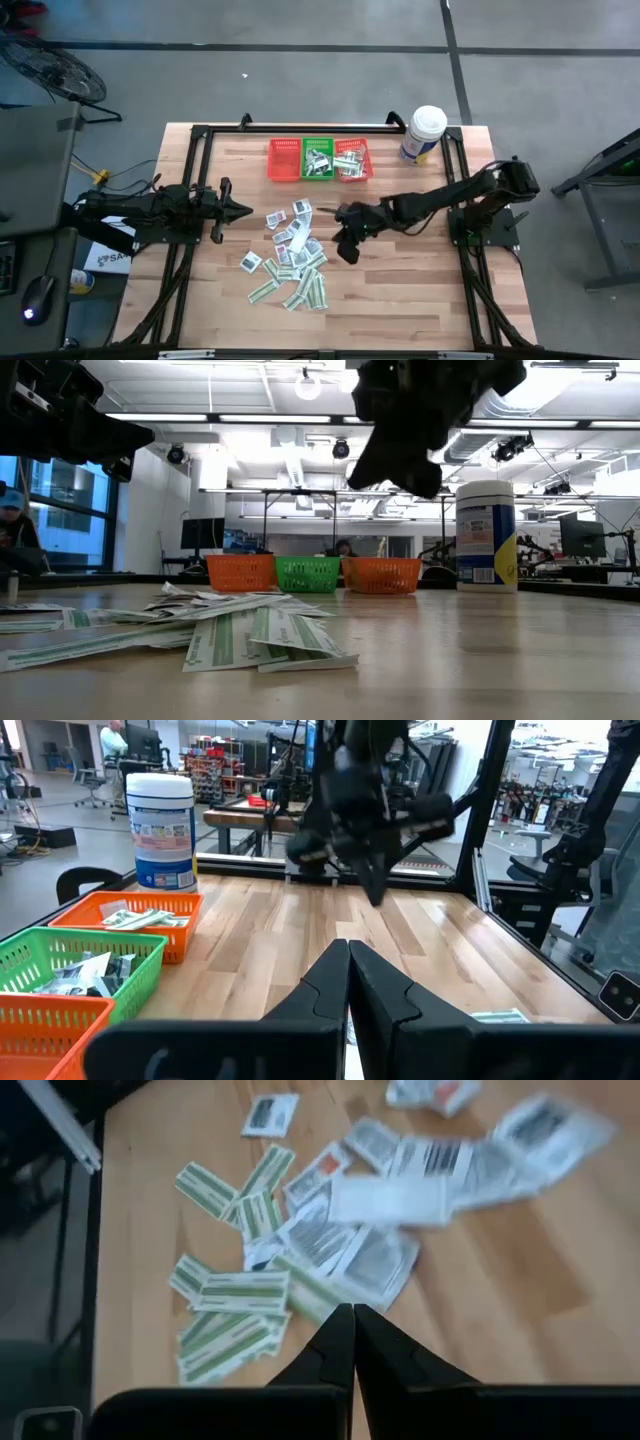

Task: Pick & Place First Aid Supplies
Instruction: Put the bandage pack into the right orange bin

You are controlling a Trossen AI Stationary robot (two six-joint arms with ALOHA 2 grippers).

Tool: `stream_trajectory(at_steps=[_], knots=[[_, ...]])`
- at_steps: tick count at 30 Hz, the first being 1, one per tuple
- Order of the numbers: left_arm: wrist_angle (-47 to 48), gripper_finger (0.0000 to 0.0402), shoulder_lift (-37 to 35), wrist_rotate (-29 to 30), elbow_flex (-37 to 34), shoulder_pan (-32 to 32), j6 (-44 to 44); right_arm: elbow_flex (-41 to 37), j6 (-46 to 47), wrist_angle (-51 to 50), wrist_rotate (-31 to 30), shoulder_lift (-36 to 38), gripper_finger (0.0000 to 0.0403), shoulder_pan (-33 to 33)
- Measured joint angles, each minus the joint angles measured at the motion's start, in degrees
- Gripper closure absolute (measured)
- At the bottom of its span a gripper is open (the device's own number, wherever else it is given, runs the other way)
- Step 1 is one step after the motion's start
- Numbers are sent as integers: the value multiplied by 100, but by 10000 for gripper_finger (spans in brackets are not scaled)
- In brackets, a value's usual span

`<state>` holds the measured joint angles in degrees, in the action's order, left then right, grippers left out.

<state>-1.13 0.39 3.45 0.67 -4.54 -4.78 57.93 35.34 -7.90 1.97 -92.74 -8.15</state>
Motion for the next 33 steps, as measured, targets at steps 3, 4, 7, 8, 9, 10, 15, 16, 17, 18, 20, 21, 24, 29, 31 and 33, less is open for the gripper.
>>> stream_trajectory(at_steps=[3,4,7,8,9,10,15,16,17,18,20,21,24,29,31,33], knots=[[0,400,0,2,0,0,0,0,704,0,34,-237,392,-152],[0,400,0,0,0,0,0,0,966,22,51,-316,387,-198],[0,400,2,2,0,2,0,81,1669,38,148,-597,369,-307],[0,400,1,0,0,1,0,122,1839,42,179,-691,360,-340],[0,400,0,0,0,2,0,175,1990,40,219,-792,350,-366],[0,400,1,0,0,2,0,239,2118,46,291,-895,339,-386],[0,400,0,0,0,1,0,581,2363,277,749,-1413,275,-477],[0,400,2,2,0,0,0,653,2380,371,875,-1508,263,-485],[0,400,2,0,0,1,0,729,2380,463,992,-1605,252,-496],[0,400,0,0,0,2,0,801,2381,559,1060,-1699,241,-510],[0,400,1,0,0,2,0,935,2381,606,1068,-1885,223,-519],[0,400,0,0,0,2,0,991,2382,590,1046,-1975,216,-520],[0,400,2,2,0,0,0,1150,2382,568,880,-2178,201,-515],[0,400,1,0,0,0,0,1285,2488,565,588,-2306,197,-496],[0,400,2,2,0,2,0,1330,2490,559,552,-2349,198,-498],[0,400,1,0,0,1,0,1366,2549,552,566,-2417,198,-498]])
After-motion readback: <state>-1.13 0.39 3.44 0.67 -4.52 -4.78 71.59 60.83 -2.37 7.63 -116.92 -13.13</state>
